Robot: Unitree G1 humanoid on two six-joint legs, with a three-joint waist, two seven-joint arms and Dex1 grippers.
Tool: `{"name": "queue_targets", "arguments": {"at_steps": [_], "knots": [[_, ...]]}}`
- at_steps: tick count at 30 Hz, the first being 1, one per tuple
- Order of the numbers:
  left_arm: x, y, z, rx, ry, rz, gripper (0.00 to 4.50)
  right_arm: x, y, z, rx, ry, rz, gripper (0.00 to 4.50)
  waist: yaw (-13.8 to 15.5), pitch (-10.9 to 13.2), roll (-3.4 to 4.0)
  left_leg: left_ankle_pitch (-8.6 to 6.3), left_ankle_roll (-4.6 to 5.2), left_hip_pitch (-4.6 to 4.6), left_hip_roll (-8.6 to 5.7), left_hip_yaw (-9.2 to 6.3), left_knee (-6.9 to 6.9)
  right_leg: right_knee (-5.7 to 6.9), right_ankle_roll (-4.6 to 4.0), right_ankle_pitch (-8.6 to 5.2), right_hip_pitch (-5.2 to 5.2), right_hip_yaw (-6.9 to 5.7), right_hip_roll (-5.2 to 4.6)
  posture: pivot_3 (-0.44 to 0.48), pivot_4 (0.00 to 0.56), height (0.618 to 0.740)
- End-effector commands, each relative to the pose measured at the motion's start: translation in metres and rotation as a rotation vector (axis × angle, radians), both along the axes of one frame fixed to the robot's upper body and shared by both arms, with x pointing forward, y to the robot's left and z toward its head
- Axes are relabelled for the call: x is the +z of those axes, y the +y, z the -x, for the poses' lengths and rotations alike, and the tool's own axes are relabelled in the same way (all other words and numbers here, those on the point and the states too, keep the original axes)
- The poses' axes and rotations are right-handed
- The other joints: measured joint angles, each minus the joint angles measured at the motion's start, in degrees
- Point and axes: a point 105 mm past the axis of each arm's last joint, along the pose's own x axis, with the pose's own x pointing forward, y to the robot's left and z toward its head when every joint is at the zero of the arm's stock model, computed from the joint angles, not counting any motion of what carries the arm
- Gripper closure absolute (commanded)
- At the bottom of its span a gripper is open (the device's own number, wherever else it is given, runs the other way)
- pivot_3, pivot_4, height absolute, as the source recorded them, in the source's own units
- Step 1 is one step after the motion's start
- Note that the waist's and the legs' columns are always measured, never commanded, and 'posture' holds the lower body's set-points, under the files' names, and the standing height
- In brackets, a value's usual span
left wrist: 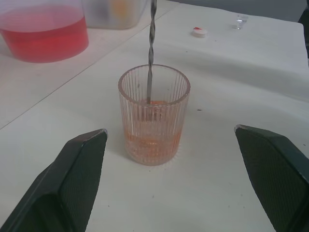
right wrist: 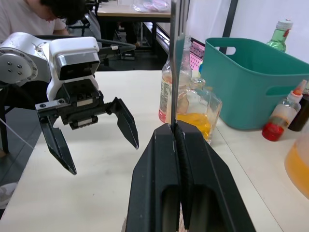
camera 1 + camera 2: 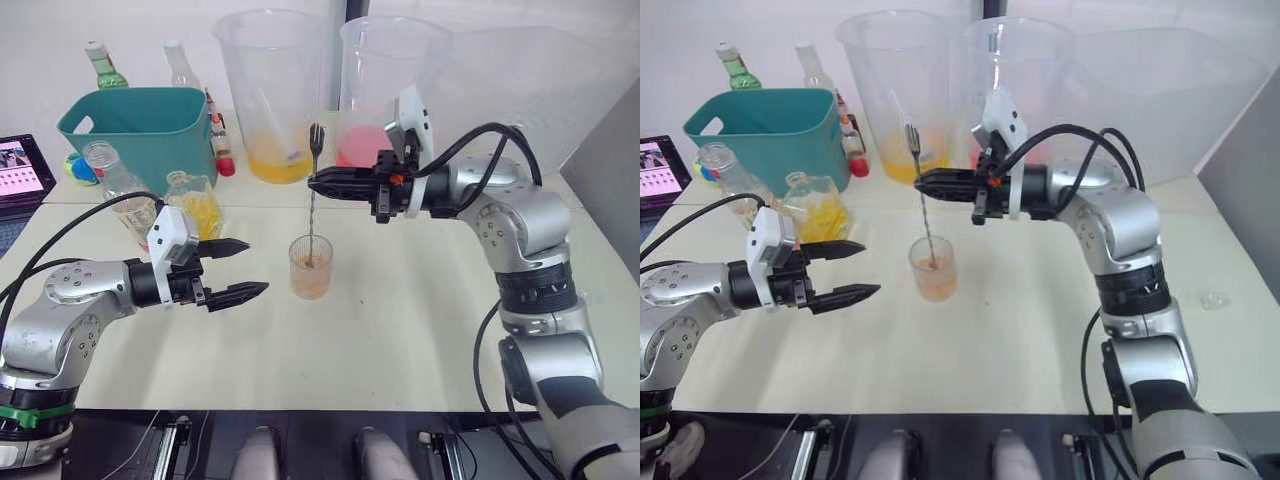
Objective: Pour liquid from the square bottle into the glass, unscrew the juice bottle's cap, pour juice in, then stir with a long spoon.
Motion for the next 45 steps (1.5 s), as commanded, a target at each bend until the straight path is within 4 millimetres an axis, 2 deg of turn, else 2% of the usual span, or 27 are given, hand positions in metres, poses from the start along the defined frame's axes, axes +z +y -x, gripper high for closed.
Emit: {"name": "queue_targets", "arguments": {"at_steps": [1, 6, 14, 21, 24, 29, 33, 35, 39, 41, 42, 45], "knots": [[0.011, -0.002, 0.001, -0.012, -0.047, 0.006, 0.03, 0.024, 0.004, 0.021, 0.073, -0.042, -0.068, 4.5, 0.09, 0.0, 0.0, 0.0, 0.0, 0.0, 0.0, 0.0, 0.0, 0.01, 0.0, 0.0, 0.0, 0.0, 0.0, 0.0, 0.15, 0.726], [0.008, -0.004, 0.0, -0.019, -0.041, 0.006, 0.03, 0.027, -0.01, 0.026, 0.071, -0.002, -0.045, 4.5, 0.29, 0.0, 0.0, 0.0, 0.0, 0.0, 0.0, -0.01, 0.0, 0.0, 0.0, 0.0, 0.02, -0.02, 0.0, 0.0, 0.15, 0.726], [0.006, -0.008, -0.002, -0.034, -0.04, 0.015, 0.03, 0.031, -0.028, 0.018, -0.038, -0.047, 0.02, 4.5, 0.04, 0.0, 0.0, 0.0, 0.0, 0.0, 0.0, -0.01, 0.0, 0.0, 0.0, 0.0, 0.0, -0.01, 0.0, 0.0, 0.15, 0.726], [0.006, -0.01, -0.004, -0.044, -0.039, 0.02, 0.03, 0.037, -0.036, 0.017, -0.065, -0.064, 0.02, 4.5, 0.03, 0.0, 0.0, 0.0, 0.0, 0.0, 0.0, -0.01, 0.0, -0.01, 0.0, 0.0, 0.01, -0.01, 0.0, 0.0, 0.15, 0.726], [0.006, -0.01, -0.004, -0.053, -0.021, 0.031, 0.03, 0.048, -0.039, 0.024, -0.044, -0.055, -0.017, 4.5, 0.05, 0.0, 0.0, 0.0, 0.0, 0.0, 0.0, -0.01, 0.0, -0.01, 0.0, 0.0, 0.01, -0.01, 0.0, 0.0, 0.15, 0.726], [0.013, -0.006, -0.004, -0.07, -0.02, 0.034, 0.03, 0.082, -0.056, 0.029, -0.059, -0.035, -0.157, 4.5, 0.09, 0.02, 0.02, 0.0, 0.0, 0.0, 0.0, -0.01, 0.0, -0.02, 0.0, 0.0, 0.01, -0.01, 0.0, 0.0, 0.15, 0.726], [0.019, -0.004, -0.002, -0.089, -0.032, 0.03, 0.03, 0.102, -0.086, 0.029, -0.143, 0.007, -0.238, 4.5, 0.43, 0.02, 0.02, 0.0, 0.0, 0.0, -0.01, -0.01, 0.0, -0.06, 0.0, 0.0, 0.05, -0.02, -0.01, 0.0, 0.15, 0.726], [0.031, -0.007, 0.003, -0.133, -0.062, 0.083, 0.03, 0.108, -0.105, 0.026, -0.212, 0.042, -0.271, 4.5, 0.64, 0.02, 0.01, 0.0, 0.0, 0.0, -0.02, 0.0, 0.0, -0.08, 0.0, 0.0, 0.06, -0.01, -0.01, 0.0, 0.15, 0.726], [0.033, -0.005, 0.004, -0.137, -0.046, 0.078, 0.03, 0.101, -0.141, 0.026, -0.346, 0.102, -0.241, 4.5, 0.88, 0.05, 0.06, -0.01, 0.02, 0.0, -0.02, 0.02, -0.01, -0.1, 0.0, -0.01, 0.05, 0.0, -0.03, 0.0, 0.15, 0.726], [0.034, -0.005, 0.003, -0.135, -0.036, 0.089, 0.03, 0.102, -0.151, 0.024, -0.398, 0.119, -0.249, 4.5, 0.92, 0.06, 0.07, -0.02, 0.03, 0.0, -0.02, 0.04, -0.02, -0.12, -0.01, -0.01, 0.04, 0.02, -0.02, 0.0, 0.15, 0.726], [0.034, -0.003, 0.0, -0.113, -0.024, 0.083, 0.03, 0.097, -0.158, 0.021, -0.446, 0.168, -0.229, 4.5, 0.78, 0.06, 0.07, -0.02, 0.03, 0.0, -0.01, 0.05, -0.02, -0.12, -0.01, -0.01, 0.04, 0.03, -0.02, 0.0, 0.15, 0.726], [0.032, -0.002, -0.001, -0.103, -0.018, 0.059, 0.03, 0.061, -0.176, 0.017, -0.639, 0.233, -0.064, 4.5, 0.97, 0.06, 0.07, -0.02, 0.03, 0.01, -0.01, 0.06, -0.01, -0.12, -0.01, -0.01, 0.05, 0.04, 0.0, 0.0, 0.15, 0.726]]}}
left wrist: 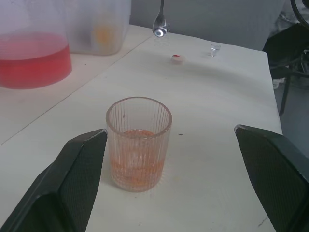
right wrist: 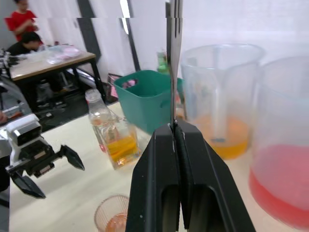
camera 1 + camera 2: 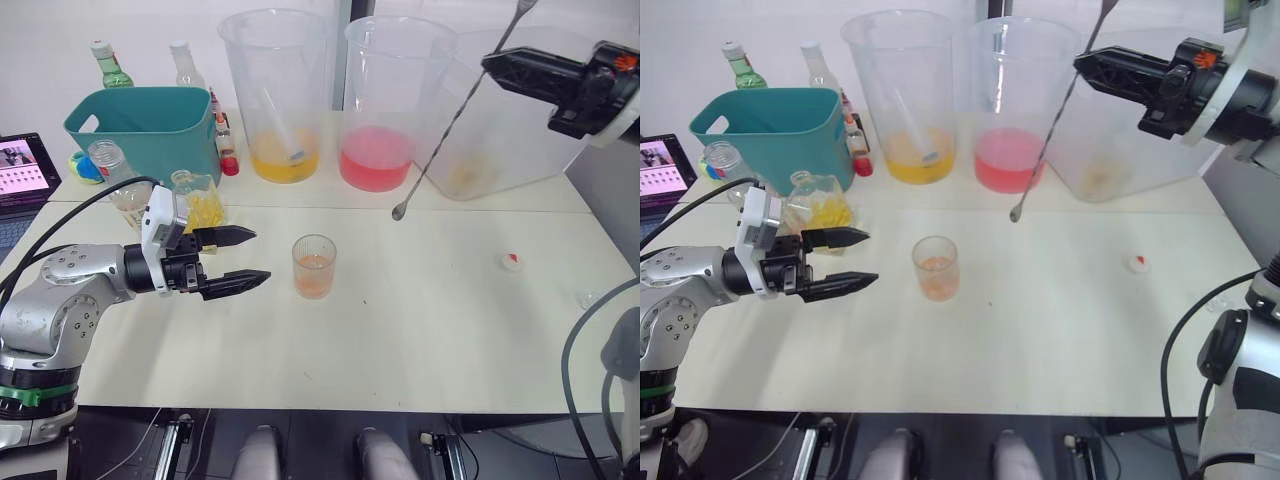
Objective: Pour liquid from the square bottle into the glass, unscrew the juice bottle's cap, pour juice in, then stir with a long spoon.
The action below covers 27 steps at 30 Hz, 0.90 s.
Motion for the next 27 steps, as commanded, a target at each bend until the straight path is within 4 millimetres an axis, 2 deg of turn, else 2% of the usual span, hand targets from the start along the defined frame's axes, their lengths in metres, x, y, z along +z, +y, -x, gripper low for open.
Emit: {"name": "queue_targets", "arguments": {"at_steps": [1, 7, 10, 12, 19, 27], "knots": [[0.006, 0.004, 0.003, 0.007, -0.024, -0.023, 0.03, -0.033, -0.016, 0.001, -0.14, 0.134, 0.132, 4.5, 0.14, 0.0, 0.0, -0.01, 0.02, 0.0, 0.0, 0.01, -0.01, -0.05, 0.0, 0.0, 0.01, 0.02, 0.0, 0.0, 0.15, 0.726], [0.001, 0.003, 0.006, 0.032, -0.042, -0.04, 0.03, -0.104, -0.045, 0.0, -0.228, 0.584, 0.268, 4.5, 0.04, 0.12, 0.21, -0.01, 0.03, -0.01, -0.01, 0.15, 0.01, -0.05, 0.01, 0.0, -0.08, 0.19, -0.01, 0.0, 0.15, 0.726], [-0.001, 0.002, 0.009, 0.035, -0.043, -0.041, 0.03, -0.12, -0.048, -0.001, -0.226, 0.729, 0.268, 4.5, -0.14, 0.12, 0.21, -0.02, 0.03, -0.01, -0.01, 0.17, 0.01, -0.06, 0.01, 0.0, -0.09, 0.21, 0.0, 0.0, 0.15, 0.726], [-0.002, 0.002, 0.012, 0.044, -0.043, -0.04, 0.03, -0.13, -0.05, -0.012, -0.24, 0.795, 0.223, 4.5, -0.36, 0.12, 0.21, -0.02, 0.03, -0.01, -0.01, 0.19, 0.01, -0.07, 0.01, 0.0, -0.09, 0.23, 0.0, 0.0, 0.15, 0.726], [-0.005, 0.01, 0.012, 0.137, -0.059, -0.073, 0.03, -0.166, -0.061, -0.057, -0.395, 0.881, 0.182, 4.5, -0.93, 0.15, 0.2, -0.01, 0.03, -0.02, -0.03, 0.18, 0.02, -0.06, 0.01, 0.0, -0.1, 0.23, 0.0, 0.0, 0.15, 0.726], [-0.013, 0.021, 0.024, 0.182, -0.039, -0.109, 0.03, -0.206, -0.048, -0.073, -0.385, 0.933, 0.277, 4.5, -0.8, 0.15, 0.22, -0.01, 0.02, -0.03, -0.03, 0.18, 0.01, -0.06, 0.01, 0.0, -0.12, 0.22, -0.02, 0.0, 0.15, 0.726]]}}
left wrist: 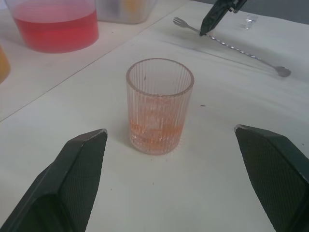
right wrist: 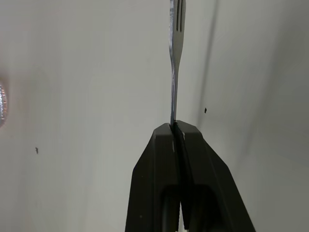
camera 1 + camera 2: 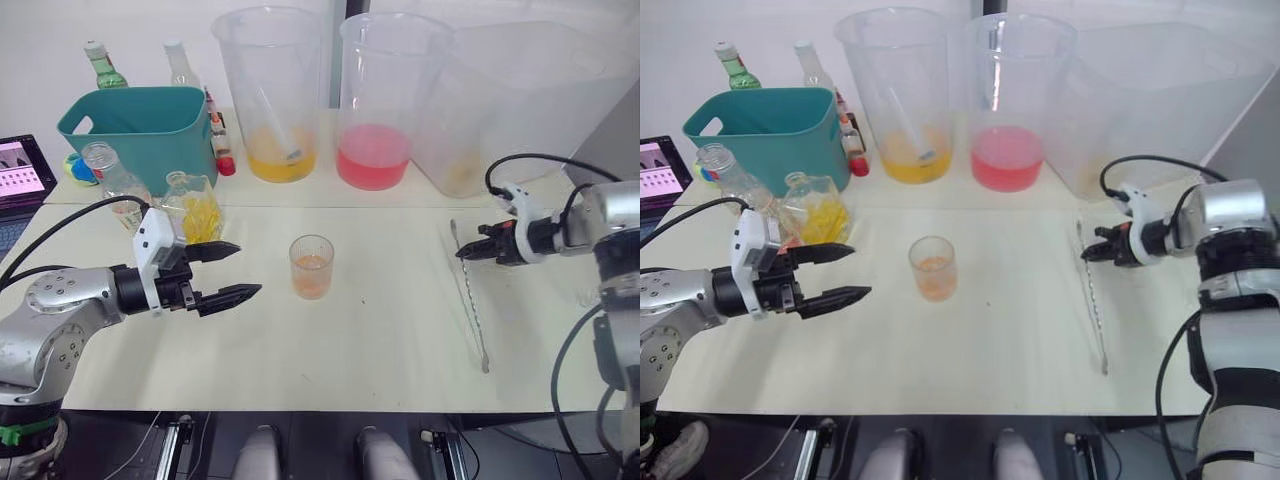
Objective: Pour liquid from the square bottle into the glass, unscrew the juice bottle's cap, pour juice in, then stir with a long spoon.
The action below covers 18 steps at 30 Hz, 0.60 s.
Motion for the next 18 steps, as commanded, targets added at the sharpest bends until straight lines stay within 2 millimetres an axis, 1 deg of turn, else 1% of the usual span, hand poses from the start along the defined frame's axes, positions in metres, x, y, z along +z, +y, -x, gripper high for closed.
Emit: {"name": "queue_targets", "arguments": {"at_steps": [1, 3, 6, 10, 13, 16, 17, 18], "knots": [[0.007, 0.005, 0.009, 0.016, -0.042, -0.036, 0.03, -0.001, 0.001, -0.005, 0.031, -0.021, 0.04, 4.5, -0.04, 0.0, 0.0, 0.0, 0.0, 0.0, 0.0, 0.0, 0.0, 0.01, 0.0, 0.0, 0.0, 0.0, 0.0, 0.0, 0.15, 0.726], [0.003, 0.008, 0.014, 0.028, -0.031, -0.045, 0.03, -0.007, 0.005, -0.006, 0.043, -0.011, 0.042, 4.5, -0.15, 0.0, 0.01, 0.0, 0.0, 0.01, 0.01, 0.0, 0.0, 0.02, 0.0, 0.0, 0.0, -0.01, 0.0, 0.0, 0.15, 0.726], [-0.004, 0.011, 0.018, 0.037, -0.015, -0.058, 0.03, -0.009, 0.006, -0.007, 0.061, -0.01, 0.05, 4.5, -0.05, 0.01, 0.01, 0.0, 0.0, 0.01, 0.01, 0.0, -0.01, 0.04, 0.0, 0.0, -0.01, -0.02, 0.0, 0.0, 0.15, 0.726], [-0.009, 0.013, 0.019, 0.046, -0.01, -0.068, 0.0, -0.006, 0.006, -0.008, 0.06, -0.019, 0.049, 3.27, 0.1, 0.01, 0.01, 0.0, 0.0, 0.01, 0.0, 0.0, 0.0, 0.05, 0.0, 0.0, 0.0, -0.05, 0.0, 0.0, 0.15, 0.726], [-0.02, 0.017, 0.019, 0.058, 0.005, -0.102, 0.0, 0.005, 0.003, -0.007, 0.052, -0.036, 0.026, 2.21, -0.09, 0.01, 0.02, 0.0, 0.0, 0.02, 0.0, 0.0, 0.0, 0.05, 0.0, 0.0, 0.01, -0.04, 0.0, 0.0, 0.15, 0.726], [-0.024, 0.02, 0.019, 0.071, 0.009, -0.1, 0.0, 0.018, 0.0, -0.005, 0.046, -0.069, -0.002, 1.21, -0.11, 0.01, 0.03, 0.0, 0.0, 0.02, 0.01, 0.0, -0.01, 0.06, 0.0, 0.0, -0.01, -0.04, 0.0, 0.0, 0.15, 0.726], [-0.025, 0.022, 0.018, 0.085, 0.009, -0.093, 0.0, 0.024, -0.001, -0.003, 0.052, -0.089, -0.021, 0.81, -0.07, 0.02, 0.04, 0.0, 0.0, 0.01, 0.0, 0.0, -0.01, 0.07, 0.0, 0.0, -0.02, -0.04, 0.0, 0.0, 0.15, 0.726], [-0.025, 0.025, 0.016, 0.101, 0.009, -0.088, 0.0, 0.031, -0.002, -0.001, 0.065, -0.113, -0.041, 0.52, -0.04, 0.03, 0.05, 0.0, 0.0, 0.01, 0.0, 0.0, -0.01, 0.07, 0.0, 0.0, -0.02, -0.03, 0.0, 0.0, 0.15, 0.726]]}}
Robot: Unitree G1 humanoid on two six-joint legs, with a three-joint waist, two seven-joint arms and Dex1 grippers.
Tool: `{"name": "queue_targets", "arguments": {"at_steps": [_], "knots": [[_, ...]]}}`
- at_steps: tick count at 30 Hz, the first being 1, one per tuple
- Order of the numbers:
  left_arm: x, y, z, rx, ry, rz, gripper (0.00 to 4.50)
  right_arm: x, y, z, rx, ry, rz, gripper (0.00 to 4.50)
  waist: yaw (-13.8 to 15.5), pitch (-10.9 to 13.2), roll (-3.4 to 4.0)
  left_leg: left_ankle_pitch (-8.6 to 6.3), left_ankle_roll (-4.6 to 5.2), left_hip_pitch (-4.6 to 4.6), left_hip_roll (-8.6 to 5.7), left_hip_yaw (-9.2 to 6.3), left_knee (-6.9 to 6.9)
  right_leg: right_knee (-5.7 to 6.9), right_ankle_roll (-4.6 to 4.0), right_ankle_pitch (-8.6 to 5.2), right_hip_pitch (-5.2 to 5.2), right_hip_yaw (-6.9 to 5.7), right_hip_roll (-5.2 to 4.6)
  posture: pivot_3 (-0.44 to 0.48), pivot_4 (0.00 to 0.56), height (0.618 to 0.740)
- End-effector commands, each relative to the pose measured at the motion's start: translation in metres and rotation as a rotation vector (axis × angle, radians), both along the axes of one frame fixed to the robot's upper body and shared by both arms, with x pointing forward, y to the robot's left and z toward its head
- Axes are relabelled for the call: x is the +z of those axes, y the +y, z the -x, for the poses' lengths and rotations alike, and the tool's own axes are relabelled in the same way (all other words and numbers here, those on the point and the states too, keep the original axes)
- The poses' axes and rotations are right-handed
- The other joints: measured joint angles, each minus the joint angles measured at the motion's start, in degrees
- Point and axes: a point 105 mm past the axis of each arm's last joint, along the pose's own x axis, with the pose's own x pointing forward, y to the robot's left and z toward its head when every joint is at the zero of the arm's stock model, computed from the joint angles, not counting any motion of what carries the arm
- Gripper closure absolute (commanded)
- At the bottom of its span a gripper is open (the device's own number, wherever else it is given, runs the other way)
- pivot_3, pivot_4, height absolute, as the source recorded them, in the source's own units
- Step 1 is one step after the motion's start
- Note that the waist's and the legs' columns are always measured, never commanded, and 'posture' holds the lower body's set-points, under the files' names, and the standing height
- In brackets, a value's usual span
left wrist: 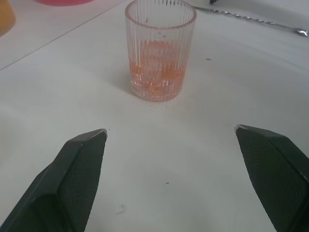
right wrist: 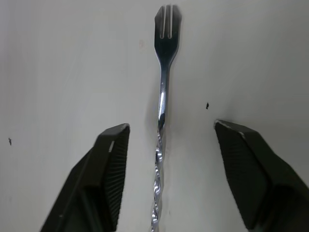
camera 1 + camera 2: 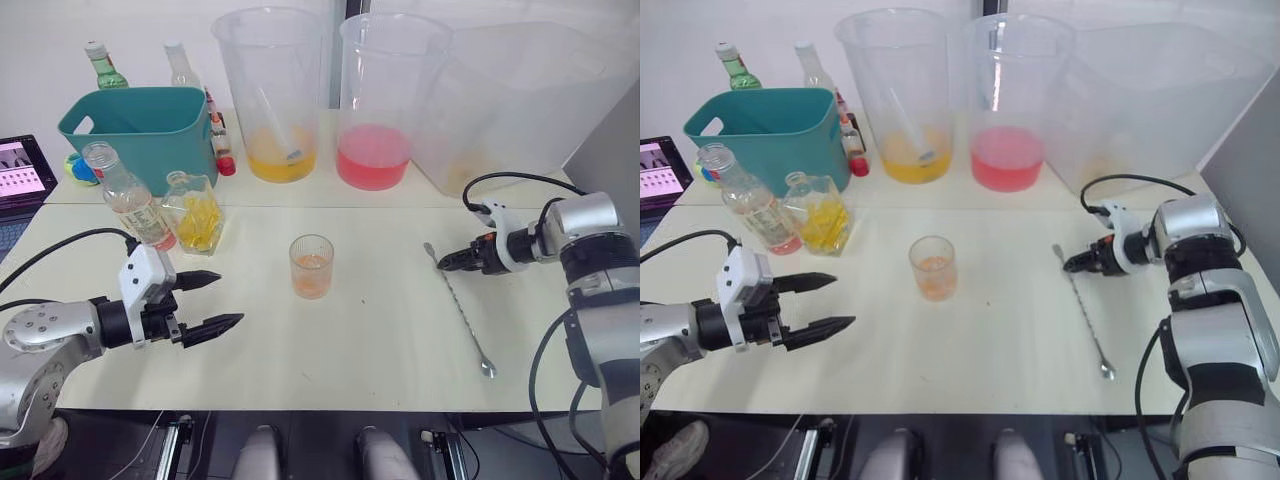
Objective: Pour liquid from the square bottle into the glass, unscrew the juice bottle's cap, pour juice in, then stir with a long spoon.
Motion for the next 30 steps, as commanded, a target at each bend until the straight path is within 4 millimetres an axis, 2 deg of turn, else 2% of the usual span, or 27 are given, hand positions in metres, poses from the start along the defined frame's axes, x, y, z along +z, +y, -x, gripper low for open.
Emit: {"name": "queue_targets", "arguments": {"at_steps": [1, 3, 7, 9, 14, 16, 19, 21, 25, 28, 30], "knots": [[0.004, 0.007, -0.003, 0.03, -0.04, 0.006, 0.0, 0.041, -0.002, 0.004, 0.05, -0.143, -0.07, 0.13, 0.08, 0.01, 0.02, 0.0, 0.0, 0.0, 0.0, 0.0, 0.0, 0.0, 0.0, 0.0, 0.0, 0.0, 0.0, 0.0, 0.15, 0.726], [0.004, 0.011, -0.004, 0.047, -0.044, 0.014, 0.0, 0.051, -0.002, 0.01, 0.1, -0.212, -0.083, 0.03, 0.21, 0.01, 0.01, 0.0, 0.0, 0.0, 0.01, -0.01, -0.01, -0.01, 0.0, 0.0, 0.01, -0.02, 0.0, 0.0, 0.15, 0.726], [-0.004, 0.025, -0.001, 0.069, -0.024, -0.025, 0.0, 0.075, 0.0, 0.059, 0.309, -0.367, -0.169, 0.03, 0.9, 0.01, 0.02, -0.04, 0.06, -0.02, 0.01, -0.07, -0.03, -0.11, 0.0, 0.0, 0.08, -0.1, 0.0, 0.0, 0.15, 0.726], [-0.005, 0.032, -0.004, 0.095, -0.044, -0.024, 0.0, 0.083, -0.001, 0.073, 0.339, -0.447, -0.227, 0.03, 1.04, 0.01, 0.04, -0.05, 0.07, 0.0, 0.01, -0.04, -0.01, -0.09, 0.01, -0.01, 0.07, -0.05, 0.0, 0.0, 0.15, 0.726], [-0.007, 0.056, -0.018, 0.195, -0.062, 0.029, 0.0, 0.088, -0.018, 0.086, 0.282, -0.692, -0.221, 0.03, 1.09, -0.01, -0.01, -0.03, 0.05, 0.41, 0.01, -0.01, 0.04, -0.08, 0.03, -0.02, 0.46, -0.03, 0.02, 0.0, 0.15, 0.726], [-0.026, 0.081, -0.017, 0.276, -0.025, 0.021, 0.0, 0.087, -0.031, 0.094, 0.203, -0.785, -0.199, 0.03, 1.08, -0.04, -0.04, -0.03, 0.05, 0.42, 0.02, 0.0, 0.04, -0.1, 0.04, -0.02, 0.48, -0.01, 0.02, 0.0, 0.15, 0.726], [-0.041, 0.103, -0.016, 0.356, -0.011, 0.016, 0.0, 0.084, -0.039, 0.106, 0.154, -0.876, -0.202, 0.03, 0.86, -0.03, -0.01, -0.04, 0.05, 0.39, 0.01, 0.04, -0.01, -0.04, 0.04, -0.02, 0.38, 0.06, 0.02, 0.0, 0.15, 0.726], [-0.046, 0.113, -0.016, 0.393, -0.023, 0.022, 0.0, 0.072, -0.046, 0.113, 0.135, -0.886, -0.203, 0.03, 1.0, -0.03, -0.01, -0.04, 0.06, 0.38, 0.02, 0.04, -0.02, -0.04, 0.04, -0.02, 0.38, 0.03, 0.02, 0.0, 0.15, 0.726], [-0.053, 0.128, -0.017, 0.457, -0.038, 0.025, 0.0, 0.04, -0.068, 0.119, 0.077, -0.87, -0.098, 0.03, 1.26, -0.04, -0.09, -0.04, 0.06, 0.39, 0.01, 0.04, 0.02, -0.07, 0.04, -0.02, 0.44, 0.03, 0.0, 0.0, 0.15, 0.726], [-0.058, 0.142, -0.015, 0.509, -0.048, 0.027, 0.0, 0.004, -0.086, 0.132, 0.056, -0.845, 0.001, 0.03, 1.55, -0.12, -0.19, -0.03, 0.05, 0.43, 0.01, 0.03, 0.02, -0.07, 0.04, -0.03, 0.5, -0.01, 0.01, 0.0, 0.15, 0.726], [-0.059, 0.147, -0.013, 0.515, -0.048, 0.032, 0.0, -0.007, -0.092, 0.136, 0.037, -0.846, 0.017, 0.03, 1.51, -0.12, -0.2, -0.03, 0.05, 0.42, 0.01, 0.04, 0.02, -0.08, 0.04, -0.03, 0.49, 0.0, 0.0, 0.0, 0.15, 0.726]]}}
